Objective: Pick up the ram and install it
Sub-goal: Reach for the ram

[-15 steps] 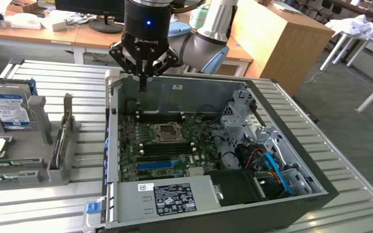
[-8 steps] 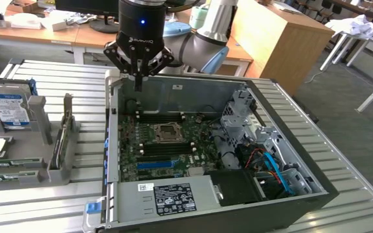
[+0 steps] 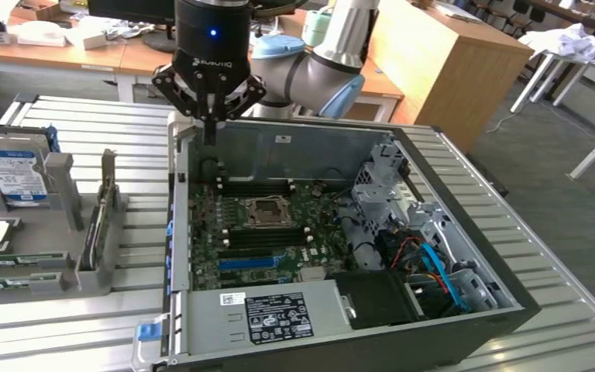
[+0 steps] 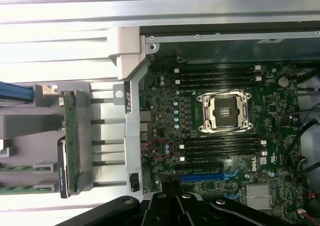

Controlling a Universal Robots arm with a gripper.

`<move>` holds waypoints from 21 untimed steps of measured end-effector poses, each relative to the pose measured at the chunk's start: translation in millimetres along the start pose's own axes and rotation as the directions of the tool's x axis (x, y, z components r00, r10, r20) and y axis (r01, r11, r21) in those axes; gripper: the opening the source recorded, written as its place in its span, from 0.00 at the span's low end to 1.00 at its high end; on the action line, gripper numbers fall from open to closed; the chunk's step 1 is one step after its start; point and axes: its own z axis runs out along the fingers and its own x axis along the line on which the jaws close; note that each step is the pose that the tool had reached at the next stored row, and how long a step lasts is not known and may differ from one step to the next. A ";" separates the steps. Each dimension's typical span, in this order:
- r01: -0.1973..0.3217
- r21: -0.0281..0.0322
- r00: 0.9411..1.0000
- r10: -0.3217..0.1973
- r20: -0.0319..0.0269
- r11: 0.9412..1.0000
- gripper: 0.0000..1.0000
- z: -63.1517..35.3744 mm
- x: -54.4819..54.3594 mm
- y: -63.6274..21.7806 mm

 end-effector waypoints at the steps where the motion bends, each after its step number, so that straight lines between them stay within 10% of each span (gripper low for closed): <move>1: 0.000 0.000 1.000 0.000 0.000 1.000 0.11 -0.1 2.0 -0.1; 21: 0.000 0.000 1.000 0.000 0.004 1.000 0.11 -1.2 47.3 -0.3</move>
